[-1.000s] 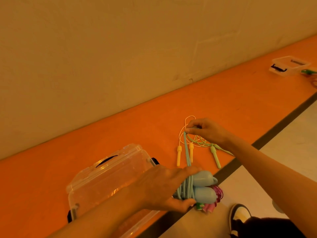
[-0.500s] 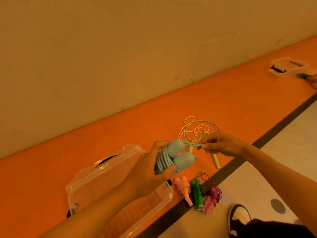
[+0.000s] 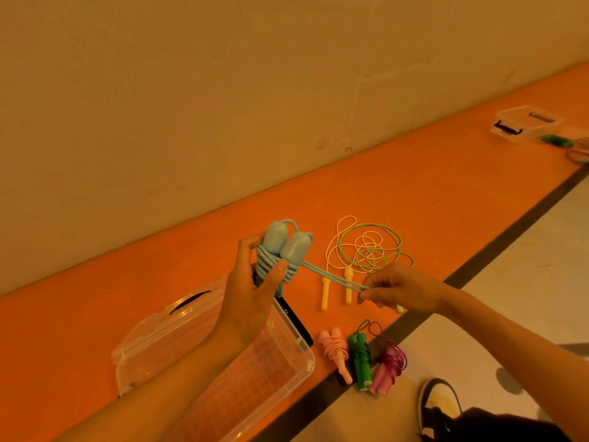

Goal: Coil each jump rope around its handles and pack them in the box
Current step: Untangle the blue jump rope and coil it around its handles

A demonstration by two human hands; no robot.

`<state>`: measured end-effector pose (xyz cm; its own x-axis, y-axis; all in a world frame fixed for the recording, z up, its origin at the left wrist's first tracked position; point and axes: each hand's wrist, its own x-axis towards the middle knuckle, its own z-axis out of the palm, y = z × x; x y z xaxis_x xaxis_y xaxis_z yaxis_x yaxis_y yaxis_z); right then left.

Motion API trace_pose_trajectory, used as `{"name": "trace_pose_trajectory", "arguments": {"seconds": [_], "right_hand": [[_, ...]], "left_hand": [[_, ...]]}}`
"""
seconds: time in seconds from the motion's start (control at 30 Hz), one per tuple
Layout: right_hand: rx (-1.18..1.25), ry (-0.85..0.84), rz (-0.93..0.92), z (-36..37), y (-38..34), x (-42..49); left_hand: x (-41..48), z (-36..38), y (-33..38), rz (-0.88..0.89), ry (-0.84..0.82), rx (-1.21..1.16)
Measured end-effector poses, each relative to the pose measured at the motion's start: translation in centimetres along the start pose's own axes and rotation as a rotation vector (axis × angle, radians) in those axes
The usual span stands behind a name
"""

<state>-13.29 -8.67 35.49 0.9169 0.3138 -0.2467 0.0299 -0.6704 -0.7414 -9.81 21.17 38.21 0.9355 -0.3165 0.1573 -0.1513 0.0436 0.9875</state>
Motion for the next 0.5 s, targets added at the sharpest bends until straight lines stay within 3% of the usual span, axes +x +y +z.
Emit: {"name": "trace_pose_trajectory", "arguments": {"seconds": [0.13, 0.33, 0.5], "right_hand": [[-0.336, -0.031, -0.159, 2.0, -1.8, 0.2], [-0.673, -0.087, -0.365, 4.6, -6.2, -0.2], [-0.779, 0.053, -0.525, 3.7, -8.9, -0.9]], "left_hand": [[1.0, -0.4, -0.1, 0.02, 0.079, 0.112], [1.7, -1.1, -1.6, -0.03, 0.163, 0.482], [1.9, -1.6, -2.5, -0.105, 0.06, 0.723]]}}
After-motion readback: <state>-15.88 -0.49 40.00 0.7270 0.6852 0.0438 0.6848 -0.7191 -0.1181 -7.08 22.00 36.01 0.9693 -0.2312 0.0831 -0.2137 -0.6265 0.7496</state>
